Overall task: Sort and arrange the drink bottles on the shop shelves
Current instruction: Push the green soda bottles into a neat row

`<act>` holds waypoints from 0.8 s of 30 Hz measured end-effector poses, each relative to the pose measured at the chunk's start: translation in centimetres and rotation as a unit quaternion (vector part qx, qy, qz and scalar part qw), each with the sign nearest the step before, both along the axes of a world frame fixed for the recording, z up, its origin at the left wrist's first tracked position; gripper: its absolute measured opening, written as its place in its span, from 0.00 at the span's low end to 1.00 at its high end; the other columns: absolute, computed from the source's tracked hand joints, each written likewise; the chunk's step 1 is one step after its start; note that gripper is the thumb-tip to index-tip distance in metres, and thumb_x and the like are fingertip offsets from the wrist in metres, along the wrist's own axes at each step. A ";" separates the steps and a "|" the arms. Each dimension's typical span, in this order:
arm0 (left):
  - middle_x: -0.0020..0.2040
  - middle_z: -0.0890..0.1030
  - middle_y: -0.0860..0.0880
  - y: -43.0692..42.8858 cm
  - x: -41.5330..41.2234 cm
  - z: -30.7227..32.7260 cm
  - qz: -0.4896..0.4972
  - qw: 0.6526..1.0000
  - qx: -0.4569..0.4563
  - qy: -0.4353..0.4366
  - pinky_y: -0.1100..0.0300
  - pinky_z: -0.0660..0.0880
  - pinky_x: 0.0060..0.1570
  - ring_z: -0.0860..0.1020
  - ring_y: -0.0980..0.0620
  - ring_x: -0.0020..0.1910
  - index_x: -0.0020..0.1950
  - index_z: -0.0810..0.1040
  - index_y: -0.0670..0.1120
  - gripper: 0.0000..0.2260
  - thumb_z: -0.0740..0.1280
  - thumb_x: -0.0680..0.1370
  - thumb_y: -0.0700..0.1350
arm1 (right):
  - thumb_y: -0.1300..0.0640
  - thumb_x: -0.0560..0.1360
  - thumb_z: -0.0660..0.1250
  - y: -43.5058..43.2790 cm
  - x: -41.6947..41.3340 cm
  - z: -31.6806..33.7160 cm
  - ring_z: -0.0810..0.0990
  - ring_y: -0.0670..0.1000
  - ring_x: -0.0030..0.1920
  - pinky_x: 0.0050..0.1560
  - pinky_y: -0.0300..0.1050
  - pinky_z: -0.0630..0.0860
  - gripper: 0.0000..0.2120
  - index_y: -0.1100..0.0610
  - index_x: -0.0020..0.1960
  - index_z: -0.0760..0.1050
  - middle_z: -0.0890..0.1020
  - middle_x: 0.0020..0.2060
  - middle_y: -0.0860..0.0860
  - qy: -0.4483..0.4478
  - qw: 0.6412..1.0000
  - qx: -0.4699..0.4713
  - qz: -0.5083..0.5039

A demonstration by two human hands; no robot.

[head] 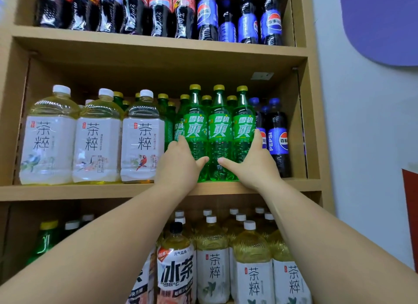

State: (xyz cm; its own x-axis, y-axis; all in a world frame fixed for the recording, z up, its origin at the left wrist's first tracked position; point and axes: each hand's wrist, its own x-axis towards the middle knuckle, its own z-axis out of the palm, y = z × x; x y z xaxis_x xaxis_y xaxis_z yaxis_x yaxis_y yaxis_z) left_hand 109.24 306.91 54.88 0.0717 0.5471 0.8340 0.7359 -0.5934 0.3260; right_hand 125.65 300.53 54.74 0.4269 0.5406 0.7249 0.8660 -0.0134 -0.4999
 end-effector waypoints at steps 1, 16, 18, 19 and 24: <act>0.69 0.72 0.41 -0.3 -0.1 -0.2 -0.008 1.000 0.006 -0.003 0.51 0.75 0.56 0.75 0.42 0.64 0.80 0.58 0.42 0.38 0.67 0.79 0.62 | 0.29 0.68 0.72 0.0 0.1 -0.1 0.75 0.61 0.68 0.59 0.51 0.75 0.62 0.50 0.82 0.34 0.68 0.74 0.62 0.000 1.000 0.002 0.002; 0.67 0.74 0.42 0.0 -19.4 1.5 0.127 0.978 0.166 0.019 0.43 0.69 0.64 0.71 0.39 0.67 0.74 0.70 0.46 0.30 0.72 0.76 0.56 | 0.40 0.76 0.70 0.7 -13.2 1.6 0.65 0.50 0.73 0.69 0.43 0.62 0.37 0.51 0.79 0.60 0.65 0.73 0.50 -0.160 0.951 0.165 0.206; 0.70 0.72 0.43 0.5 -21.2 2.2 0.157 0.970 0.170 0.072 0.44 0.67 0.68 0.69 0.41 0.70 0.77 0.67 0.46 0.34 0.72 0.75 0.59 | 0.41 0.76 0.71 1.4 -14.8 2.3 0.64 0.51 0.74 0.66 0.41 0.60 0.38 0.51 0.79 0.58 0.64 0.75 0.50 -0.143 0.954 0.144 0.221; 0.72 0.71 0.44 0.7 -21.9 2.5 0.171 0.963 0.180 0.107 0.44 0.66 0.70 0.68 0.42 0.71 0.78 0.65 0.46 0.36 0.71 0.75 0.61 | 0.41 0.76 0.71 1.9 -15.4 2.8 0.64 0.51 0.74 0.66 0.41 0.61 0.39 0.51 0.80 0.57 0.63 0.76 0.50 -0.133 0.956 0.138 0.222; 0.81 0.60 0.45 2.1 -23.3 5.0 0.225 0.935 0.162 0.221 0.37 0.53 0.77 0.55 0.43 0.80 0.82 0.55 0.49 0.42 0.64 0.75 0.69 | 0.41 0.76 0.72 4.0 -17.5 4.6 0.60 0.54 0.78 0.74 0.50 0.61 0.45 0.53 0.82 0.50 0.60 0.79 0.53 -0.065 0.967 0.102 0.226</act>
State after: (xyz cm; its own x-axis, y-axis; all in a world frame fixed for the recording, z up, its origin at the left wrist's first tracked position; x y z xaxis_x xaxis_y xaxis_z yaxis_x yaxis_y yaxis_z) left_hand 85.91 309.00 59.90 0.2728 0.3292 0.9040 0.9549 -0.2070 -0.2128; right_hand 108.16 304.52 59.31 0.0789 0.4905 0.8678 0.8163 0.4679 -0.3387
